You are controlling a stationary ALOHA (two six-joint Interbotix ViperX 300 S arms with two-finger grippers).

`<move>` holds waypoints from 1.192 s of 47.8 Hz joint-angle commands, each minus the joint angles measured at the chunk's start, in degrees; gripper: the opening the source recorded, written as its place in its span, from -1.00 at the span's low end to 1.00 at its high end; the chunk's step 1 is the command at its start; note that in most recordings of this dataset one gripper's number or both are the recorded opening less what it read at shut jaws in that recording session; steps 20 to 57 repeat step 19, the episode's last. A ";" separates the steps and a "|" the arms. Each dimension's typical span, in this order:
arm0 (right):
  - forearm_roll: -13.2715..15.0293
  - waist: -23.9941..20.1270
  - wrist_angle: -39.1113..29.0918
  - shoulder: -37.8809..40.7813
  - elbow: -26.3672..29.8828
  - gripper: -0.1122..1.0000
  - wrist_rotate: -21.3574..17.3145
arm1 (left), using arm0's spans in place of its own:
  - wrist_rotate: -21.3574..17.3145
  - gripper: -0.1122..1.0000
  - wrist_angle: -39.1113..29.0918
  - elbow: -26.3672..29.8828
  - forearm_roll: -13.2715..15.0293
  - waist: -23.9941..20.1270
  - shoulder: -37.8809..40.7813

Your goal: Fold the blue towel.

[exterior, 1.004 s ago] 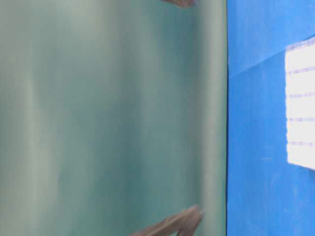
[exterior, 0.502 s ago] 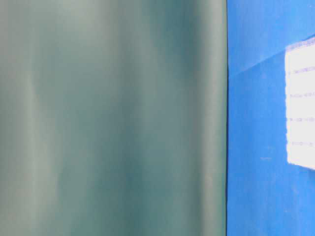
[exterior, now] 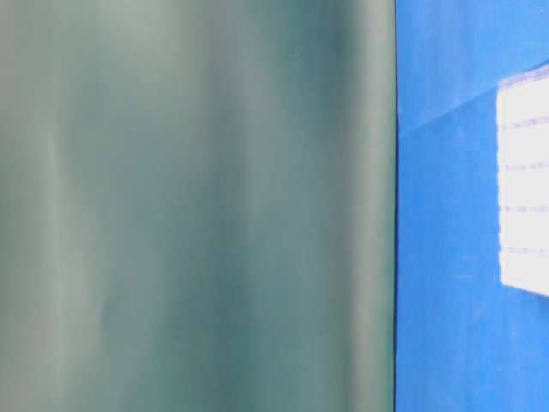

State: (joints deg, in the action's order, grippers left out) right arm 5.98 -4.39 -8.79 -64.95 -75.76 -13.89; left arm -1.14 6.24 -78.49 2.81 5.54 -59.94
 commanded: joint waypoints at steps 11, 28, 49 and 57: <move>-0.26 0.26 4.75 1.67 -1.14 0.78 -0.18 | 0.00 0.58 0.09 -2.11 -0.18 -0.70 -2.99; -0.35 0.26 4.75 1.67 -1.14 0.78 -0.26 | 0.00 0.58 -0.26 -2.81 -0.18 -0.70 -2.99; -0.35 0.26 4.75 1.67 -1.14 0.78 -0.26 | 0.00 0.58 -0.26 -2.81 -0.18 -0.70 -2.99; -0.35 0.26 4.75 1.67 -1.14 0.78 -0.26 | 0.00 0.58 -0.26 -2.81 -0.18 -0.70 -2.99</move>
